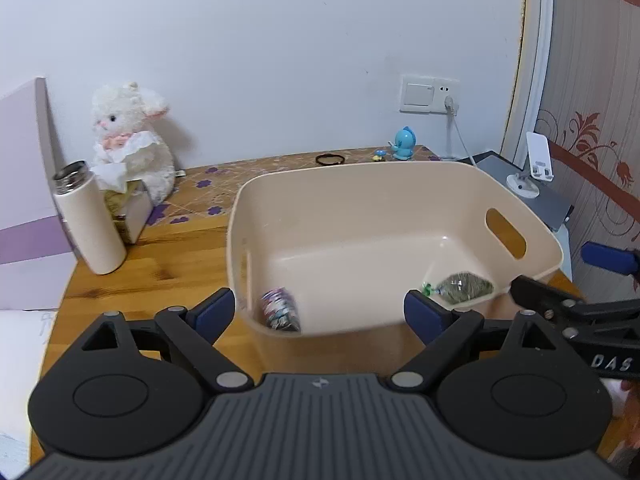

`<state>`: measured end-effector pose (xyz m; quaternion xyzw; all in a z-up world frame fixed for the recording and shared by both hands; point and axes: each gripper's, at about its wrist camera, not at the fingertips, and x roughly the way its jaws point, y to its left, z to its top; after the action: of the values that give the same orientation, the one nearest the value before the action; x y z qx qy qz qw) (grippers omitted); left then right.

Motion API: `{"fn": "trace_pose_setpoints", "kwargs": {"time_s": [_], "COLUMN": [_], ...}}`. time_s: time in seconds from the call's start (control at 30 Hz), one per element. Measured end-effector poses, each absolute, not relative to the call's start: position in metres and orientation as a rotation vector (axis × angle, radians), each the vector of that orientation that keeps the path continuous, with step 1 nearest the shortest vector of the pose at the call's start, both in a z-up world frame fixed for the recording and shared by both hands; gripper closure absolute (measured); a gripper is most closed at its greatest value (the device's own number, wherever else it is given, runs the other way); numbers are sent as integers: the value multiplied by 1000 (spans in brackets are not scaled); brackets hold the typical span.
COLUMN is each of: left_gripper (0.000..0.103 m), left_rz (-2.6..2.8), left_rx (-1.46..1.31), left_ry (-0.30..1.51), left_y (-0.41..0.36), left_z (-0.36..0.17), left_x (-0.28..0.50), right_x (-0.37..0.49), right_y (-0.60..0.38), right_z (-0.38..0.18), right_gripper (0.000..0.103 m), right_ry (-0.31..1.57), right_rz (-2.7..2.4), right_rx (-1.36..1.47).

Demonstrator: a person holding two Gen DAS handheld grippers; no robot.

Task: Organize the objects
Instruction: 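Lift both items over the basket and open both tools to drop them, then grasp the black cube box with the left tool while the right tool grasps the orange cloth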

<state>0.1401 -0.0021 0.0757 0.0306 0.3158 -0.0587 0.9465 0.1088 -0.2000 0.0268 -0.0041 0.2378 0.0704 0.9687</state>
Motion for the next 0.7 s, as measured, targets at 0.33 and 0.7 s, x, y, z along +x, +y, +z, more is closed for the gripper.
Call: {"fn": "trace_pose_setpoints", "kwargs": {"time_s": [0.33, 0.7], "left_gripper": [11, 11], "left_rz": [-103, -67], "left_rx": [86, -11], "left_ry": [734, 856], "left_y": [3, 17], "left_z": [46, -5], "left_x": [116, 125], "right_x": [88, 90], "right_y": [-212, -218], "right_z": [2, -45], "right_gripper": [0, 0], "right_ry": [562, 701], "right_rz": [130, 140], "right_rx": [-24, 3]}}
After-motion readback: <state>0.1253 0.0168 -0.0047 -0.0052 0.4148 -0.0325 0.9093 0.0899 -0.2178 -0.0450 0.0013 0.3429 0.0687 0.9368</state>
